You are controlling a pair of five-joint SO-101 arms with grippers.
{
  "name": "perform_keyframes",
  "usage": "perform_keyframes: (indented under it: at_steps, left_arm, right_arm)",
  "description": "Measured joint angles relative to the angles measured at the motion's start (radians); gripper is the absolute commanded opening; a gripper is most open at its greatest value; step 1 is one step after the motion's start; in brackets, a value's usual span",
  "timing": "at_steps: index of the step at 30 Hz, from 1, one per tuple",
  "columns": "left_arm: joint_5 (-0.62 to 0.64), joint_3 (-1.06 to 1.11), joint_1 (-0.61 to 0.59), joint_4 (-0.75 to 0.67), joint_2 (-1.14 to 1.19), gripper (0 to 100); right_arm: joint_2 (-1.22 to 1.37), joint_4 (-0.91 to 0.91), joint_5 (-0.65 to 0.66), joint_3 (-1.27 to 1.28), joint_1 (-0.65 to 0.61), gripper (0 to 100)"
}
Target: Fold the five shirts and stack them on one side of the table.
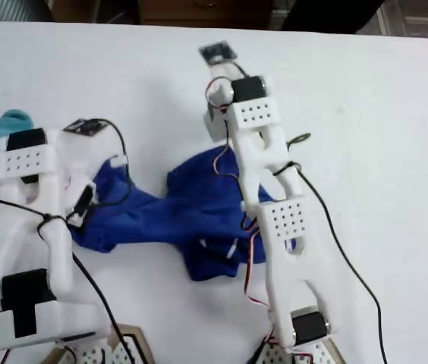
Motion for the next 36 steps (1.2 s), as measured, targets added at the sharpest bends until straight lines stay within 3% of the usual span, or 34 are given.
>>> perform_keyframes:
  at_steps: [10, 16, 36]
  left_arm:
    - [0.000, 0.000, 0.014, -0.005, 0.000, 3]
    - [0.000, 0.000, 0.014, -0.023, 0.000, 3]
    - [0.000, 0.000, 0.014, -0.071, 0.000, 3]
  right_arm:
    - [0.127, 0.037, -0.068, 0.005, -0.002, 22.4]
    - [0.138, 0.038, -0.069, 0.006, -0.003, 1.1]
    - [-0.186, 0.040, -0.071, 0.115, -0.037, 2.0]
